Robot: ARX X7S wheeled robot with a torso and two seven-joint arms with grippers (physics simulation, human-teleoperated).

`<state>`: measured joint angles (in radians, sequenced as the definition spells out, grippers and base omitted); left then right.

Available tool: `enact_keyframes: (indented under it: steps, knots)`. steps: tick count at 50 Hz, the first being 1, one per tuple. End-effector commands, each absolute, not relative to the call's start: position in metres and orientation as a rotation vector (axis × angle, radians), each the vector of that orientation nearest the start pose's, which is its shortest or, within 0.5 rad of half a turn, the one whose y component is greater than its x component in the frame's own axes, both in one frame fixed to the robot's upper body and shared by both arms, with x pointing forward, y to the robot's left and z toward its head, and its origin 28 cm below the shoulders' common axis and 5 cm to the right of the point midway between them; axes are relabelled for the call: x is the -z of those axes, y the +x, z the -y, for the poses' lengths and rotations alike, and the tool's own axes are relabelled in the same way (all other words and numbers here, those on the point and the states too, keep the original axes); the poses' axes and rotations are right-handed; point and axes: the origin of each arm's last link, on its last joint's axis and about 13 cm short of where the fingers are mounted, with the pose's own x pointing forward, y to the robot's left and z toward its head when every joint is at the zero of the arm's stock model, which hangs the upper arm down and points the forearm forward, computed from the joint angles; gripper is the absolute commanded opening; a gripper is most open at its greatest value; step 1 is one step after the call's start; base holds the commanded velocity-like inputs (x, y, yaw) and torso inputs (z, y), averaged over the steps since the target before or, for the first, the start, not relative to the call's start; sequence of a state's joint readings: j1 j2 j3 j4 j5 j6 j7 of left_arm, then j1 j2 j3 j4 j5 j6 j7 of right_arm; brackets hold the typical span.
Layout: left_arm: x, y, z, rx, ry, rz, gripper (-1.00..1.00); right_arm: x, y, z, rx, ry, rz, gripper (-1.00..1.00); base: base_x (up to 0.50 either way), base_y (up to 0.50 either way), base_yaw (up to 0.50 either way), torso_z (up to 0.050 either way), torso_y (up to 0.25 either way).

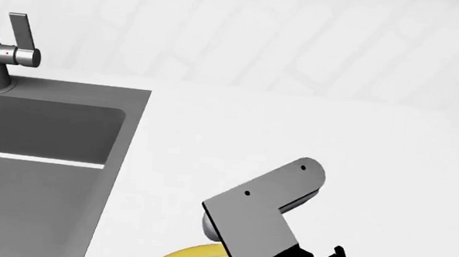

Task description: There is a mixed pile of frozen fruits and vegetables on the counter. Locate all the frozen vegetables and place the items in a bowl on the counter. Take all the frozen fruits and defrost them in a running sink.

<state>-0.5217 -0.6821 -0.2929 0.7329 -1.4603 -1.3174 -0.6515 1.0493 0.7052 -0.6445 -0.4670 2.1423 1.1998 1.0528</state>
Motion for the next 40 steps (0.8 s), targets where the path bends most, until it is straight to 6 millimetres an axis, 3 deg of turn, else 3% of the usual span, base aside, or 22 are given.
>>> enact_keyframes:
  steps: [1, 16, 24, 25, 40]
  knots:
    - [-0.228, 0.186, -0.277, 0.174, 0.005, -0.085, 1.0, -0.23, 0.189, 0.092, -0.689, -0.209, -0.652, -1.0, 0.0, 0.0, 0.0, 0.0, 0.0]
    - [-0.228, 0.188, -0.277, 0.174, 0.009, -0.089, 1.0, -0.209, 0.195, 0.091, -0.685, -0.218, -0.705, -1.0, 0.0, 0.0, 0.0, 0.0, 0.0]
    - [-0.227, 0.187, -0.278, 0.174, 0.008, -0.089, 1.0, -0.212, 0.193, 0.09, -0.68, -0.223, -0.72, -1.0, 0.0, 0.0, 0.0, 0.0, 0.0]
    - [-0.227, 0.187, -0.277, 0.176, 0.007, -0.089, 1.0, -0.213, 0.192, 0.09, -0.682, -0.222, -0.717, 1.0, 0.0, 0.0, 0.0, 0.0, 0.0]
    - [-0.225, 0.186, -0.276, 0.182, 0.004, -0.093, 1.0, -0.24, 0.179, 0.095, -0.658, -0.211, -0.645, 1.0, 0.0, 0.0, 0.0, 0.0, 0.0]
